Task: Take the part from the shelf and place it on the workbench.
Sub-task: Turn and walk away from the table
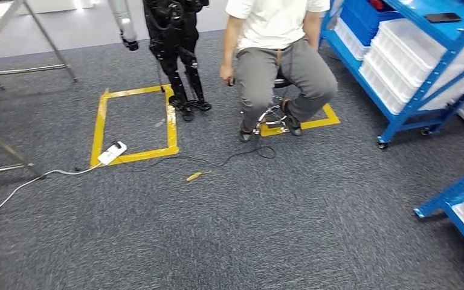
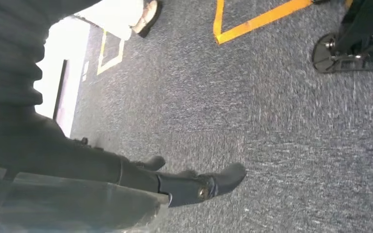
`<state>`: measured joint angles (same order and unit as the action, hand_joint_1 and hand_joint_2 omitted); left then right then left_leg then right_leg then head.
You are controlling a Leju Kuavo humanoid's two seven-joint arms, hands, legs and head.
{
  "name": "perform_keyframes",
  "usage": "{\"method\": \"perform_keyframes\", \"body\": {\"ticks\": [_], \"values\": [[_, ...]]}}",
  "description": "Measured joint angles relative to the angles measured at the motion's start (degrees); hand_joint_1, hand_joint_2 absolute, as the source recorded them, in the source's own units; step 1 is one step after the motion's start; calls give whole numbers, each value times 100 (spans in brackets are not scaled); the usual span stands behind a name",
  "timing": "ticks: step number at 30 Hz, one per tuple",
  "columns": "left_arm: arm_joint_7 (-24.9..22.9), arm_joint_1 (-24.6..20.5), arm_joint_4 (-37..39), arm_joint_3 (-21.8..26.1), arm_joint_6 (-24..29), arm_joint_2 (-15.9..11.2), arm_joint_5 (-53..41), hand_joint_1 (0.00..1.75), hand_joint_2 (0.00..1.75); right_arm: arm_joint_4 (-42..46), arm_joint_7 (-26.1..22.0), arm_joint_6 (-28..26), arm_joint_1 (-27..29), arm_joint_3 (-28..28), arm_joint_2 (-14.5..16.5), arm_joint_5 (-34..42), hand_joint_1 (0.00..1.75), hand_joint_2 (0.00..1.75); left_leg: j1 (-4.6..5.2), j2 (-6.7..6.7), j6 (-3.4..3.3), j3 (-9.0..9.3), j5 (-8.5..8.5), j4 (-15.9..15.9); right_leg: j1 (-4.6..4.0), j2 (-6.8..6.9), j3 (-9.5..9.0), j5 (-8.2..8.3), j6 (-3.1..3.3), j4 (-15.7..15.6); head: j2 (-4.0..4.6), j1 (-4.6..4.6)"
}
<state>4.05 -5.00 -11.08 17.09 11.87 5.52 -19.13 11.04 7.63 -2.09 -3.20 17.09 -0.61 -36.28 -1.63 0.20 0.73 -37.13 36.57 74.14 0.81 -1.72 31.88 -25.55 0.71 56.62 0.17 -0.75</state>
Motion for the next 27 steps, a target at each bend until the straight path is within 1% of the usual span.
{"method": "perform_keyframes", "body": {"ticks": [1, 2, 3, 4, 5, 6, 7, 8, 9, 10, 11, 12, 13, 14, 15, 16, 17, 18, 19, 20, 21, 22, 23, 24, 25, 26, 27], "values": [[-1, 4, 2, -1, 1, -1, -2, 0, 0, 0, 1, 2, 3, 5, 0, -3, 0, 175, 8, -20, -37, 5, -112, -56, -25, -88, -9, 2, 5, 2, 0, 2], [0, 5, 2, -1, -1, -2, -4, 0, 0, 0, 1, 3, 5, 9, 1, -7, 0, 175, 22, -55, -85, 108, -321, -326, -41, -174, -22, 4, 9, 2, 0, 2], [1, 5, 2, -2, -5, -5, -8, 0, 0, 0, 2, 3, 5, 13, 3, -11, 0, 175, 42, -145, -144, 264, -565, -712, -47, -256, -32, 4, 8, 2, 0, 2], [1, 5, 2, -2, -13, -15, -10, 0, 0, 0, 3, 5, 3, 15, 10, -14, 0, 175, 66, -269, -204, 412, -758, -1077, -64, -328, -35, 5, 5, 8, 0, 5], [1, 5, 2, -4, -19, -24, -15, 0, 0, 0, 3, 8, 1, 19, 21, -15, 0, 175, 92, -357, -250, 516, -880, -1342, -66, -390, -28, 8, -3, 12, 0, 3], [1, 0, 2, -6, -22, -32, -19, 0, 0, 0, 5, 10, 0, 23, 28, -15, 0, 175, 115, -413, -281, 565, -928, -1477, -64, -444, -13, 14, -15, 12, 0, 3], [1, -6, 2, -9, -25, -37, -22, 0, 0, 0, 8, 13, 3, 30, 36, -15, 0, 175, 135, -401, -303, 574, -930, -1515, -62, -491, 4, 24, -38, 9, 0, 1], [1, -15, 1, -13, -25, -36, -27, 0, 0, -1, 10, 13, 12, 35, 36, -15, 0, 175, 143, -332, -321, 590, -949, -1556, -59, -533, 34, 37, -69, -6, 0, -3], [1, -23, 1, -16, -25, -33, -29, 0, 0, -1, 14, 14, 23, 40, 34, -15, 0, 175, 137, -273, -338, 621, -985, -1620, -64, -485, 68, 33, -91, 21, 0, 1], [1, -26, 0, -19, -25, -32, -32, 0, 0, -2, 17, 14, 29, 43, 35, -15, 0, 175, 127, -212, -364, 651, -1025, -1693, -72, -366, 130, -12, -104, 112, 0, 8], [1, -27, -1, -22, -26, -30, -34, 0, 0, -2, 20, 14, 27, 44, 33, -16, 0, 175, 114, -143, -384, 676, -1064, -1761, -79, -217, 245, -111, -104, 303, 0, 19], [0, -25, 0, -23, -30, -29, -34, 0, 0, -2, 24, 15, 18, 44, 32, -19, 0, 175, 109, -71, -396, 686, -1087, -1797, -64, -53, 403, -260, -94, 618, 0, 28], [-2, -22, 1, -23, -34, -29, -34, 0, 0, -2, 29, 20, 8, 44, 30, -25, 0, 175, 111, 6, -408, 679, -1091, -1806, -44, 36, 607, -426, -98, 996, 0, 33], [-6, -19, 1, -23, -38, -28, -34, 0, 0, -2, 37, 30, 1, 44, 28, -33, 0, 175, 113, 91, -404, 670, -1091, -1805, -15, 72, 796, -553, -121, 1350, 0, 37], [-11, -18, 2, -22, -42, -25, -36, 0, 0, -2, 46, 46, -1, 44, 26, -44, 0, 175, 110, 172, -396, 663, -1088, -1804, 20, 94, 910, -611, -168, 1569, 0, 38], [-17, -18, 2, -22, -42, -22, -37, 0, 0, -2, 56, 66, 3, 44, 23, -54, 0, 175, 103, 247, -378, 658, -1084, -1803, 59, 120, 905, -579, -238, 1565, 0, 42], [-24, -18, 2, -21, -42, -17, -40, 0, 0, -2, 66, 83, 9, 44, 19, -61, 0, 175, 90, 314, -348, 658, -1078, -1801, 102, 172, 766, -469, -322, 1313, 0, 47], [-29, -19, 2, -21, -40, -12, -46, 0, 0, -2, 72, 95, 13, 44, 14, -69, 0, 175, 81, 377, -306, 666, -1068, -1791, 148, 278, 532, -331, -405, 896, 0, 50], [-32, -17, 1, -21, -37, -18, -50, 0, 0, -2, 77, 103, 7, 44, 25, -75, 0, 175, 86, 437, -251, 674, -1045, -1777, 176, 460, 300, -201, -458, 496, 0, 65], [-34, -15, 1, -20, -33, -21, -55, 0, 0, -1, 80, 107, -6, 45, 26, -80, 0, 175, 99, 501, -190, 696, -1012, -1761, 180, 604, 129, -102, -465, 199, 0, 71], [-36, -16, 1, -20, -28, -27, -57, 0, 0, 1, 83, 109, -21, 45, 37, -84, 0, 175, 116, 567, -135, 725, -973, -1745, 177, 699, 41, -50, -431, 49, 0, 64], [-38, -19, 0, -19, -23, -32, -58, 0, 0, 2, 85, 110, -36, 46, 48, -85, 0, 175, 124, 636, -90, 756, -933, -1737, 161, 714, 30, -31, -374, 29, 0, 57], [-40, -27, 1, -19, -19, -29, -60, 0, 0, 3, 87, 109, -40, 48, 44, -85, 0, 175, 110, 706, -57, 798, -905, -1732, 154, 625, 47, -28, -317, 30, 0, 38], [-43, -37, 0, -20, -16, -27, -61, 0, 0, 3, 89, 109, -36, 50, 49, -85, 0, 175, 76, 698, -23, 826, -867, -1710, 174, 545, 44, -30, -265, 31, 0, 26], [-44, -43, -1, -20, -14, -26, -63, 0, 0, 2, 92, 108, -35, 52, 46, -85, 0, 175, 41, 604, 7, 822, -784, -1632, 182, 468, 41, -27, -220, 33, 0, 23], [-45, -44, 0, -20, -11, -23, -64, 0, 0, 2, 97, 107, -35, 54, 44, -85, 0, 175, 15, 450, 29, 766, -639, -1454, 182, 397, 40, -17, -169, 33, 0, 17], [-47, -39, 1, -20, -10, -21, -65, 0, 0, 2, 102, 106, -36, 55, 44, -85, 0, 175, -1, 257, 44, 639, -428, -1148, 168, 326, 35, 1, -119, 33, 0, 7]]}}
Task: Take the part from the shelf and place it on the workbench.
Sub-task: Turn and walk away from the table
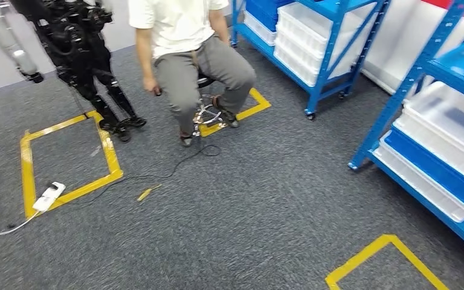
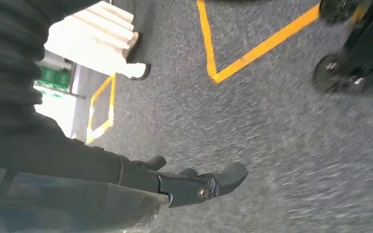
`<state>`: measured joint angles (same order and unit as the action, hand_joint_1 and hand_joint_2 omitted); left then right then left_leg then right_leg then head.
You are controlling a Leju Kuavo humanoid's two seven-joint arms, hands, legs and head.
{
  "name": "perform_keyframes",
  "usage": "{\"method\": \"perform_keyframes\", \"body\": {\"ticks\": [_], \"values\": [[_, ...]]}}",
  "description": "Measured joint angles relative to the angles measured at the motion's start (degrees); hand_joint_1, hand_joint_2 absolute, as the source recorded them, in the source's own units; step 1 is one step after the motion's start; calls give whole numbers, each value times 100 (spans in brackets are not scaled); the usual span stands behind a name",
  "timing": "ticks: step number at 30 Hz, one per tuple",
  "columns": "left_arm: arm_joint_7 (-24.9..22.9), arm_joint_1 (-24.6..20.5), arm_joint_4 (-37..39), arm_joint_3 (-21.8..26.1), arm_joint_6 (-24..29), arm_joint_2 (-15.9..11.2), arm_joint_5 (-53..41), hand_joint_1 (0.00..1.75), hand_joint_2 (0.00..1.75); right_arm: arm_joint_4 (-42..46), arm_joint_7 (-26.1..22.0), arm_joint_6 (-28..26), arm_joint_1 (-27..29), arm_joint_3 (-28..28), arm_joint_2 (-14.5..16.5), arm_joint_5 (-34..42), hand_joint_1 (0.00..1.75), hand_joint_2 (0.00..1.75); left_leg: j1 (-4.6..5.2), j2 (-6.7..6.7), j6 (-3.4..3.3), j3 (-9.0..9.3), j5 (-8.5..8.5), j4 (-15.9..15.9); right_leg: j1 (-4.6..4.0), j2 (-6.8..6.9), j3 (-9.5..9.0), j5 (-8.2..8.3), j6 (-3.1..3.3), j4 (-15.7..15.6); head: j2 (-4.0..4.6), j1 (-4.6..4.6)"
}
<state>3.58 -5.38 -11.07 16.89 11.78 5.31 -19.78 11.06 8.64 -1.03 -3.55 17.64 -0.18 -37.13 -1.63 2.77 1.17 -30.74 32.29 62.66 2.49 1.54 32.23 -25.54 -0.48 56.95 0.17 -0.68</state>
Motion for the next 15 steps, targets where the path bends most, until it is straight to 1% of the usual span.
{"method": "perform_keyframes", "body": {"ticks": [1, 2, 3, 4, 5, 6, 7, 8, 9, 10, 11, 12, 13, 14, 15], "values": [[-3, 9, 1, 0, 2, 1, 0, 0, 0, 0, 3, -1, -3, 0, 1, 0, 0, 175, 1, -140, -7, -176, 228, 386, -35, -76, 14, 13, 35, 2, 0, -8], [-5, 18, 2, 0, 3, 2, 0, 0, 0, 0, 6, -2, -4, 0, 3, 0, 0, 175, 5, -210, -23, -358, 407, 768, -74, -158, 30, 23, 62, 4, 0, -15], [-9, 26, 2, 0, 3, 4, 0, 0, 0, 0, 5, -2, 0, 0, 4, 0, 0, 175, 9, -239, -49, -496, 484, 1032, -110, -249, 39, 31, 77, 6, 0, -19], [-12, 29, 3, 0, 3, 5, 0, 0, 0, 0, 6, -2, 5, 1, 4, 0, 0, 175, 16, -252, -87, -542, 432, 1091, -142, -338, 41, 37, 87, 7, 0, -19], [-14, 30, 3, 1, 3, 5, 0, 0, 0, 0, 7, -2, 9, 1, 4, -1, 0, 175, 30, -271, -136, -486, 266, 925, -169, -427, 35, 42, 94, 7, 0, -19], [-18, 29, 3, 1, 3, 5, 0, 0, 0, 0, 7, -2, 13, 0, 6, -3, 0, 175, 50, -331, -199, -342, 28, 576, -186, -512, 27, 47, 98, 7, 0, -18], [-23, 29, 3, 1, 3, -2, 0, 0, 0, -1, 8, -2, 15, 1, 14, -7, 0, 175, 74, -446, -264, -179, -175, 196, -194, -583, 21, 52, 97, 7, 0, -14], [-28, 29, 3, 1, 3, -8, 0, 0, 0, -1, 8, -2, 14, 1, 21, -11, 0, 175, 103, -542, -324, -48, -328, -118, -202, -647, 21, 60, 86, 6, 0, -9], [-33, 27, 3, 0, 3, -14, -1, 0, 0, -2, 8, -2, 13, 2, 32, -17, 0, 175, 132, -614, -369, 30, -405, -307, -200, -698, 30, 71, 69, 5, 0, -9], [-39, 21, 3, 0, 3, -20, -1, 0, 0, -2, 8, -2, 15, 2, 41, -23, 0, 175, 156, -635, -398, 50, -416, -368, -193, -740, 43, 86, 45, 0, 0, -6], [-42, 14, 3, -1, 3, -17, -3, 0, 0, -2, 9, -2, 19, 3, 44, -27, 0, 175, 177, -588, -422, 53, -437, -395, -194, -784, 56, 106, 13, -16, 0, -8], [-44, 6, 3, -1, 3, -11, -6, 0, 0, -2, 10, -3, 24, 4, 47, -31, 0, 175, 162, -533, -440, 73, -475, -459, -199, -791, 77, 118, -9, -15, 0, -8], [-46, -1, 3, -1, 3, -4, -9, 0, 0, -2, 11, -4, 30, 7, 46, -32, 0, 175, 153, -479, -457, 99, -523, -538, -215, -717, 122, 103, -20, 23, 0, -2], [-46, -4, 3, -1, 3, 3, -11, 0, 0, -2, 12, -5, 27, 11, 44, -37, 0, 175, 140, -416, -478, 121, -576, -617, -232, -597, 209, 36, -16, 153, 0, 8], [-46, -4, 3, -1, 2, 7, -13, 0, 0, -2, 12, -8, 18, 16, 37, -42, 0, 175, 128, -345, -488, 132, -619, -680, -240, -453, 349, -86, 3, 405, 0, 21]]}}
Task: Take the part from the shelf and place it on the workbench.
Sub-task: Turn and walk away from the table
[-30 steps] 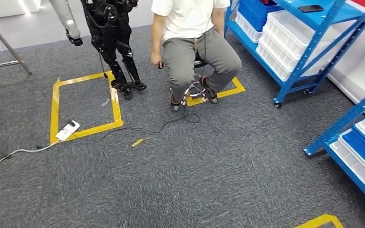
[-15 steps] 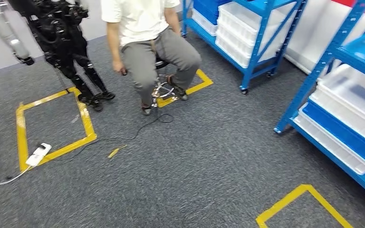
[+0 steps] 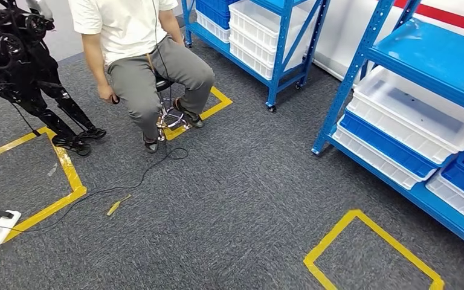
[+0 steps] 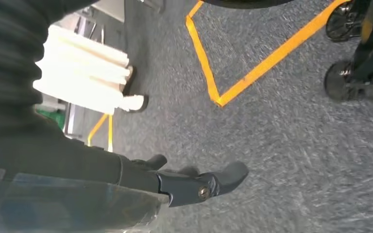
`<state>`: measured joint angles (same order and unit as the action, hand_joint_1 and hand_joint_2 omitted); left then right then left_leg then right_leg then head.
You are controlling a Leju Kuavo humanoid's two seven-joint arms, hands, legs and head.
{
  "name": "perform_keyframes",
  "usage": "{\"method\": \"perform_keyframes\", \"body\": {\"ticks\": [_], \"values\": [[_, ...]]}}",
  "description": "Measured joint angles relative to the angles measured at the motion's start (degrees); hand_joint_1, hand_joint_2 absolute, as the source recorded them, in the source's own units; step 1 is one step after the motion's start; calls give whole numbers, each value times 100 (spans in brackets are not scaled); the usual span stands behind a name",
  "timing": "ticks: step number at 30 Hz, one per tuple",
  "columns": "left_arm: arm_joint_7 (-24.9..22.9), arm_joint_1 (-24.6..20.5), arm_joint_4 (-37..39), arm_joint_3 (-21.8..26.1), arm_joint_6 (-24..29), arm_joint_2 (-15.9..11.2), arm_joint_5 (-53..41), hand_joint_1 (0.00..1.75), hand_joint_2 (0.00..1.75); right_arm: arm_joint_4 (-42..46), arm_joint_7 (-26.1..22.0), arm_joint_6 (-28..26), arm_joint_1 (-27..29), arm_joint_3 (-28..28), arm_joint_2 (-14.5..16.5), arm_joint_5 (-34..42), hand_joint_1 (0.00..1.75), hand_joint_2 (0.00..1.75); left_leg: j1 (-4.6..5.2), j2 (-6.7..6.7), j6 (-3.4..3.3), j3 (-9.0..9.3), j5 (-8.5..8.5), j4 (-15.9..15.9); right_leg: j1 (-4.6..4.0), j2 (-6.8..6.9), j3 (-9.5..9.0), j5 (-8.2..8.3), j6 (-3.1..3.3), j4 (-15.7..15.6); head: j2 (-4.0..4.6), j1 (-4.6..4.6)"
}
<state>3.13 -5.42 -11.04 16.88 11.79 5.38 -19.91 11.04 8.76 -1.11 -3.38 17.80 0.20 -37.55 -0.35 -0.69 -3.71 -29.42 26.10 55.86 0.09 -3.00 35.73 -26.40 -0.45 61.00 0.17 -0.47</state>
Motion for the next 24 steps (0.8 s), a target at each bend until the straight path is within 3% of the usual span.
{"method": "perform_keyframes", "body": {"ticks": [2, 4, 5, 7, 8, 10, 12, 14, 16, 18, 19, 20, 21, 23, 24], "values": [[-1, 7, 1, 1, -7, 4, -1, 0, 0, 0, 0, -4, -17, 12, -16, -8, 0, 175, 19, 152, -13, -24, -23, -18, 31, 185, 375, -315, 12, 735, 0, 16], [-2, 12, 1, 1, -13, 13, -1, 0, 0, -1, 0, -5, -17, 22, -31, -9, 0, 175, 18, 309, 3, -46, -24, -16, 85, 234, 562, -437, -57, 1151, 0, 17], [-2, 12, 1, 1, -14, 20, -1, 0, 0, -1, 0, -5, -10, 24, -37, -9, 0, 175, 9, 380, 22, -50, -23, -15, 115, 265, 476, -369, -125, 1023, 0, 20], [0, 10, 0, 1, -15, 36, -1, 0, 0, -1, 0, -5, -6, 26, -45, -10, 0, 175, -5, 513, 98, -43, -7, 3, 186, 468, 7, -109, -263, 210, 0, 28], [3, 10, -1, 1, -15, 35, -2, 0, 0, -1, -1, -5, -18, 26, -39, -10, 0, 175, 2, 574, 151, -38, 16, 20, 200, 600, -212, 2, -290, -166, 0, 38], [8, 3, -2, 1, -11, 31, -5, 0, 0, 0, -2, -5, -40, 28, -32, -12, 0, 175, 24, 686, 248, -12, 72, 51, 191, 715, -383, 87, -221, -478, 0, 25], [11, -17, -2, 1, -3, 36, -12, 0, 0, -1, -4, -5, -37, 31, -38, -12, 0, 175, 1, 768, 314, 25, 111, 62, 179, 582, -350, 108, -103, -470, 0, -2], [13, -36, -2, 1, 0, 41, -26, 0, 0, -2, -4, -5, -33, 39, -43, -9, 0, 175, -57, 581, 384, -17, 273, 234, 191, 454, -342, 131, -18, -475, 0, -15], [14, -37, -1, 1, -9, 42, -42, 0, 0, -2, -3, -5, -36, 51, -45, -4, 0, 175, -84, 245, 425, -275, 678, 849, 182, 325, -340, 159, 46, -476, 0, -30], [13, -29, 1, 1, -18, 43, -50, 0, 0, -2, -2, -5, -36, 62, -41, 5, 0, 175, -82, 115, 405, -634, 1015, 1606, 133, 175, -314, 182, 90, -474, 0, -33], [12, -26, 1, 1, -21, 43, -54, 0, 0, -2, -2, -5, -32, 67, -40, 9, 0, 175, -77, 102, 377, -735, 1032, 1788, 104, 92, -306, 192, 104, -472, 0, -33], [11, -26, 1, 1, -25, 44, -56, 0, 0, -2, -2, -5, -26, 70, -39, 12, 0, 175, -67, 90, 330, -729, 925, 1737, 75, 10, -304, 202, 118, -472, 0, -33], [11, -27, 1, 0, -28, 45, -57, 0, 0, -2, -2, -5, -22, 74, -39, 14, 0, 175, -50, 52, 262, -623, 726, 1477, 47, -73, -305, 211, 128, -473, 0, -33], [7, -28, 1, -1, -32, 22, -57, 0, 0, -3, -2, -5, -18, 78, -14, 17, 0, 175, 25, -185, 64, -275, 304, 696, 13, -225, -303, 238, 142, -475, 0, -17], [3, -28, 2, 0, -32, 9, -56, 0, 0, -3, -2, -5, -19, 79, 0, 17, 0, 175, 68, -293, -26, -152, 182, 414, 17, -287, -295, 252, 138, -475, 0, -9]]}}
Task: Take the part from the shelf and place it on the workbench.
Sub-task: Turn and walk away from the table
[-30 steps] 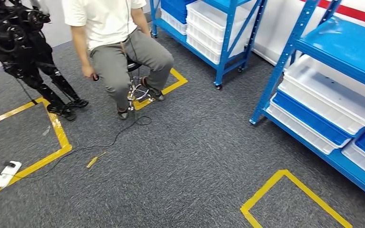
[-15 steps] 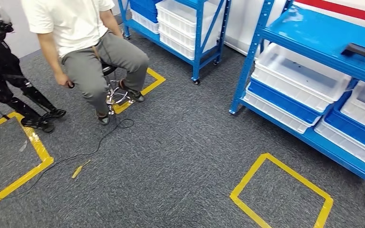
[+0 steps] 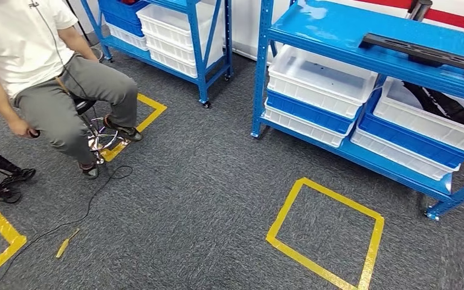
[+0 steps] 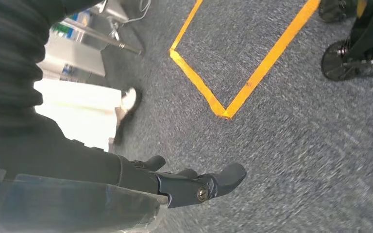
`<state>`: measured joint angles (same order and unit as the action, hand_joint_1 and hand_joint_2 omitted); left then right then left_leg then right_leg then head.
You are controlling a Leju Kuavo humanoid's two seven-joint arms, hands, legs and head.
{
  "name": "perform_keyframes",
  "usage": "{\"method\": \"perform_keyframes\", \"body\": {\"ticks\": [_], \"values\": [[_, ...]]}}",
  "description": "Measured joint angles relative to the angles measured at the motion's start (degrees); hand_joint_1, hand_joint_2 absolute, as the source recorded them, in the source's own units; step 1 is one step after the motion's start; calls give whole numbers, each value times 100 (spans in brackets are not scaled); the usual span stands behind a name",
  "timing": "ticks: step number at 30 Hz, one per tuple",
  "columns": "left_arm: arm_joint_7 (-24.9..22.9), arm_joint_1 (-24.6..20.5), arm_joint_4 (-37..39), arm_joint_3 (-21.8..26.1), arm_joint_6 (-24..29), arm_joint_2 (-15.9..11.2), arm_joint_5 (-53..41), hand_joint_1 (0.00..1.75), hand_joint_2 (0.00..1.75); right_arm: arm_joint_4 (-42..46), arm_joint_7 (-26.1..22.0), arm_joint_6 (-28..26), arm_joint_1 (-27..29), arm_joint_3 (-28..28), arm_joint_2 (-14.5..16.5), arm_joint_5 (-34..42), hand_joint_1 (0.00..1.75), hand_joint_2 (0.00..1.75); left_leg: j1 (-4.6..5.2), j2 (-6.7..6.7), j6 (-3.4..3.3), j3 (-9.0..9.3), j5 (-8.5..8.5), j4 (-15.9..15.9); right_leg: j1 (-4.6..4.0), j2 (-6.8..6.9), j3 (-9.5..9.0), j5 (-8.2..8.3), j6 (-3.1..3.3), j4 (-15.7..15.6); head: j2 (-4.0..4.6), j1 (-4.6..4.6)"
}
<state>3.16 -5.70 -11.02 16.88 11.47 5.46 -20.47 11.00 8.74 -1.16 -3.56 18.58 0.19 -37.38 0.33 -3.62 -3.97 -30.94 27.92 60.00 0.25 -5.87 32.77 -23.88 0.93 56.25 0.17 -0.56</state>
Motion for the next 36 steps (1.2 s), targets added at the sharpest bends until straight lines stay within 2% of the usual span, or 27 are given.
{"method": "perform_keyframes", "body": {"ticks": [1, 2, 3, 4, 6, 7, 8, 10, 11, 14, 15, 17, 18, 19, 20, 21, 23, 24, 25, 26, 27, 29, 31, 33, 35, 36], "values": [[-4, -3, 1, 1, -1, -12, 2, 0, 0, -1, 0, 2, 0, 1, 17, -2, 0, 175, 40, -70, -63, 65, -53, -154, 9, -59, 12, 16, -11, -2, 0, 4], [-8, -10, 2, 1, -1, -21, 5, 0, 0, -3, 0, 3, 5, 1, 33, -4, 0, 175, 66, -58, -95, 75, -58, -188, 13, -112, 24, 34, -36, -11, 0, 6], [-9, -21, 2, 1, -1, -10, 8, 0, 0, -4, 0, 4, 7, 2, 28, -7, 0, 175, 82, -1, -122, 88, -85, -239, 17, -168, 33, 56, -69, -39, 0, -3], [-11, -33, 1, 1, -1, -5, 11, 0, 0, -6, 0, 4, 12, 3, 29, -11, 0, 175, 71, 70, -125, 122, -137, -326, 0, -141, 54, 65, -91, -34, 0, -7], [-13, -41, -1, 1, 0, 10, 14, 0, 0, -8, 0, 1, 6, 6, 18, -20, 0, 175, 34, 219, -134, 193, -257, -529, -33, 132, 201, -74, -103, 206, 0, 19], [-14, -38, -1, 1, -1, 18, 15, 0, 0, -8, 0, 0, -4, 7, 10, -24, 0, 175, 15, 305, -119, 208, -301, -590, -23, 314, 355, -233, -92, 516, 0, 32], [-15, -32, 0, 2, -1, 26, 16, 0, 0, -8, -1, 0, -15, 8, 1, -25, 0, 175, 16, 386, -118, 198, -314, -607, 0, 431, 539, -415, -96, 893, 0, 45], [-19, -24, 2, 2, -2, 37, 18, 0, 0, -8, -2, 0, -25, 11, -14, -26, 0, 175, 12, 531, -94, 170, -321, -603, 59, 500, 834, -657, -139, 1517, 0, 50], [-20, -22, 2, 2, -2, 39, 19, 0, 0, -8, -2, 0, -26, 12, -18, -26, 0, 175, 9, 568, -86, 162, -321, -601, 78, 509, 899, -700, -160, 1659, 0, 51], [-22, -22, 3, 1, -2, 39, 19, 0, 0, -8, -2, 0, -25, 14, -19, -26, 0, 175, 5, 590, -79, 159, -323, -600, 90, 515, 921, -709, -181, 1711, 0, 52], [-23, -23, 3, 1, -5, 47, 18, 0, 0, -8, -2, 0, -17, 19, -27, -26, 0, 175, -18, 643, -41, 158, -319, -595, 126, 548, 787, -617, -258, 1487, 0, 54], [-36, -36, 1, 1, -15, 54, 8, 0, 0, -7, -1, -8, -24, 33, -34, -25, 0, 175, -59, 883, 157, 144, -226, -476, 203, 752, 309, -331, -351, 657, 0, 47], [-42, -48, -1, 1, -21, 59, 1, 0, 0, -8, 0, -12, -24, 42, -37, -24, 0, 175, -91, 1022, 262, 143, -175, -411, 239, 820, 75, -187, -373, 245, 0, 42], [-47, -62, -3, 1, -26, 55, -7, 0, 0, -8, 0, -16, -31, 46, -31, -23, 0, 175, -115, 1080, 345, 138, -111, -334, 248, 837, -23, -130, -309, 61, 0, 34], [-47, -72, -3, 1, -29, 56, -11, 0, 0, -9, 0, -18, -24, 50, -29, -24, 0, 175, -151, 1007, 372, 125, -38, -260, 249, 764, -8, -119, -258, 70, 0, 27], [-47, -74, -3, 1, -32, 56, -15, 0, 0, -10, 0, -27, -26, 52, -29, -27, 0, 175, -177, 865, 399, 63, 103, -90, 249, 706, 5, -102, -220, 72, 0, 21], [-47, -62, -2, 1, -31, 55, -19, 0, 0, -10, 0, -69, -31, 56, -25, -42, 0, 175, -200, 526, 431, -230, 539, 587, 222, 609, 43, -66, -159, 71, 0, 1], [-47, -54, -2, 1, -30, 55, -19, 0, 0, -10, 0, -92, -30, 56, -22, -56, 0, 175, -198, 441, 429, -411, 728, 976, 196, 560, 67, -51, -135, 72, 0, -8], [-46, -48, -2, 1, -29, 55, -18, 0, 0, -10, 0, -110, -26, 56, -18, -73, 0, 175, -195, 408, 412, -548, 823, 1252, 165, 513, 87, -38, -114, 73, 0, -13], [-44, -44, -2, 1, -28, 55, -17, 0, 0, -10, 0, -123, -20, 56, -14, -90, 0, 175, -188, 399, 377, -591, 796, 1323, 135, 469, 101, -26, -97, 73, 0, -14], [-39, -44, -2, 1, -28, 55, -17, 0, 0, -10, 1, -131, -14, 56, -11, -107, 0, 175, -172, 394, 322, -520, 662, 1167, 103, 431, 109, -13, -79, 72, 0, -13], [-26, -48, -2, 1, -30, 39, -16, 0, 0, -10, 2, -150, -6, 56, 7, -128, 0, 175, -102, 346, 142, -135, 284, 412, 64, 378, 111, 13, -50, 67, 0, -7], [-11, -55, -3, 1, -32, 17, -16, 0, 0, -10, 7, -172, -8, 56, 34, -142, 0, 175, -9, 303, -15, 127, 82, -120, 61, 356, 106, 46, -60, 53, 0, 19], [-2, -62, -4, 1, -33, 8, -16, 0, 0, -10, 10, -184, -16, 56, 54, -151, 0, 175, 53, 308, -83, 142, 29, -221, 82, 349, 106, 88, -119, 14, 0, 25], [2, -66, -4, 2, -33, 5, -16, 0, 0, -10, 13, -188, -20, 56, 59, -152, 0, 175, 37, 331, -130, 190, -122, -417, 61, 382, 130, 110, -175, -4, 0, 18], [4, -66, -4, 2, -34, 8, -16, 0, 0, -10, 15, -190, -21, 56, 57, -152, 0, 175, 20, 344, -150, 207, -212, -526, 44, 415, 187, 46, -173, 83, 0, 25]]}}
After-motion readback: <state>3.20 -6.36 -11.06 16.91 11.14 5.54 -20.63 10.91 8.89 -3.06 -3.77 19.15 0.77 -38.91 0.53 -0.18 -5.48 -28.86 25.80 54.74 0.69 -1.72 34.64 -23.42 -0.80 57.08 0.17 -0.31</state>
